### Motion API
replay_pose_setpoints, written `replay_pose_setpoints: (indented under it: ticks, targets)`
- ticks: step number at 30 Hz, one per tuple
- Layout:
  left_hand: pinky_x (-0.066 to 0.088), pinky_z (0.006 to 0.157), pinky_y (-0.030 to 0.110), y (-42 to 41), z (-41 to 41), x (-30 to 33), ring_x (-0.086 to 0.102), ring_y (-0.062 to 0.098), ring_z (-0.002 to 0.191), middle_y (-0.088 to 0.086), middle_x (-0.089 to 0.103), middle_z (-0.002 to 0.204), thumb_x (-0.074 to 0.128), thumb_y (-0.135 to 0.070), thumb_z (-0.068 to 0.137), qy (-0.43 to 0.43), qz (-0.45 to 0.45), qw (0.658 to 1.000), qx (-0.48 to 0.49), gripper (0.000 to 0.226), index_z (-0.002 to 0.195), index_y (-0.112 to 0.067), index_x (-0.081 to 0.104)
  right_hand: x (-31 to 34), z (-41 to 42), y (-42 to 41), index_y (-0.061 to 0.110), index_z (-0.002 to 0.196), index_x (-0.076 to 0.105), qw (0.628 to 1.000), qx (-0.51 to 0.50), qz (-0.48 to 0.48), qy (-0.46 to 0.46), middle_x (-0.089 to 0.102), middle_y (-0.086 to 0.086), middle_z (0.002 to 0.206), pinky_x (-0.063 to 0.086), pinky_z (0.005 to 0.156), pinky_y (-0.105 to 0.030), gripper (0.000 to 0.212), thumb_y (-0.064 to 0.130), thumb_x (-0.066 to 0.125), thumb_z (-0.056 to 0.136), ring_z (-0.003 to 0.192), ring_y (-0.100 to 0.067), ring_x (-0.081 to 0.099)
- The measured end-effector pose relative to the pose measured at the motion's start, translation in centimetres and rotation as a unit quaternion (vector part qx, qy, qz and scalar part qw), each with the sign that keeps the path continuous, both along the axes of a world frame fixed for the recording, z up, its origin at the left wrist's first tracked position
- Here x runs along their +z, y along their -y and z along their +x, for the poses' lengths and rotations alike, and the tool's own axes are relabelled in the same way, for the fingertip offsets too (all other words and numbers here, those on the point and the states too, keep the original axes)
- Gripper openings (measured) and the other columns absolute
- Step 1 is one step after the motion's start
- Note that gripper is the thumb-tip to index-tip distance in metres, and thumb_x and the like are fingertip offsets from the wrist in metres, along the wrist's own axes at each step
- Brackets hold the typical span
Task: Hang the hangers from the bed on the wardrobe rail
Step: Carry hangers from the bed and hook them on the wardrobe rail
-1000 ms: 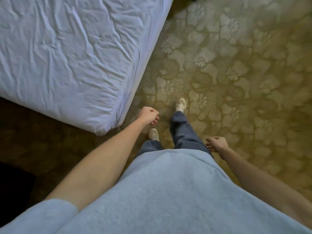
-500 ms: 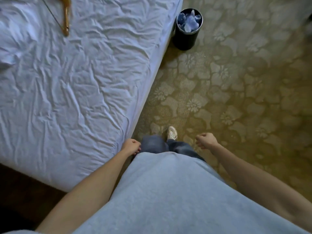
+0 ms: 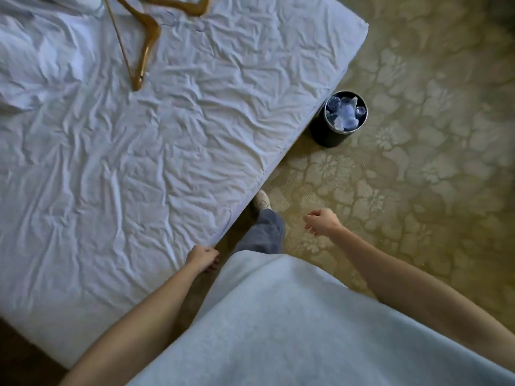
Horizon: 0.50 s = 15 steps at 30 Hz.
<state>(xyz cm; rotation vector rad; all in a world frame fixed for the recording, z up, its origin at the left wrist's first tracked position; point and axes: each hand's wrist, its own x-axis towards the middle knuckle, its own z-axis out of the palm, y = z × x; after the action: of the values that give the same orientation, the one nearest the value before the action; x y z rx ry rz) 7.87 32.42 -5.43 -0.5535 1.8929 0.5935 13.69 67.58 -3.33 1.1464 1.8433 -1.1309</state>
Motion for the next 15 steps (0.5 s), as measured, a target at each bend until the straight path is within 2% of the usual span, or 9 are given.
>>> replay_pose_setpoints:
  ticks: [2,4,8,12,15]
  targets:
    - [0.057,0.062,0.03,-3.2,-3.9,0.2,0.066,0.02,0.055,0.007,0.073,0.066,0.063,-0.022,0.092,-0.012,0.012,1.0,0.015,0.028,0.073,-0.004,0.075,0.2,-1.5,-2.6,0.008,0.097,0.072,0.999,0.002,0.004,0.038,0.072,-0.008,0.081,0.052,0.056,-0.026,0.018,0.021,0.059,0.096,0.063,-0.018,0.063]
    - [0.055,0.055,0.027,-7.1,-8.3,1.0,0.064,0.019,0.053,0.007,0.073,0.066,0.059,-0.019,0.092,-0.025,0.029,0.999,0.022,0.027,0.074,-0.005,0.074,0.4,-3.1,-5.3,0.007,0.102,0.071,0.998,-0.003,0.01,0.059,0.071,-0.008,0.081,0.052,0.056,-0.026,0.02,0.022,0.059,0.097,0.065,-0.018,0.064]
    - [0.055,0.054,0.029,-14.6,-17.0,2.5,0.063,0.019,0.056,0.01,0.073,0.071,0.057,-0.017,0.089,-0.056,0.078,0.995,0.032,0.024,0.073,-0.006,0.071,0.8,-6.3,-10.5,0.004,0.101,0.07,0.995,-0.048,0.031,0.084,0.071,-0.009,0.08,0.053,0.06,-0.03,0.019,0.02,0.062,0.096,0.064,-0.02,0.061]
    - [0.053,0.058,0.026,-20.9,-25.2,4.3,0.065,0.016,0.063,0.006,0.073,0.078,0.056,-0.018,0.095,-0.082,0.12,0.989,0.01,0.023,0.084,-0.005,0.071,0.4,-10.9,-15.0,0.0,0.101,0.07,0.992,-0.06,0.036,0.105,0.069,-0.01,0.075,0.052,0.059,-0.03,0.02,0.017,0.064,0.094,0.061,-0.022,0.061]
    - [0.054,0.058,0.025,-23.8,-30.0,4.1,0.066,0.014,0.063,0.006,0.074,0.081,0.057,-0.019,0.095,-0.089,0.12,0.988,0.025,0.022,0.088,-0.005,0.072,0.0,-16.0,-17.9,0.0,0.101,0.071,0.993,-0.034,0.03,0.112,0.07,-0.011,0.075,0.051,0.058,-0.029,0.02,0.016,0.064,0.093,0.062,-0.022,0.061]
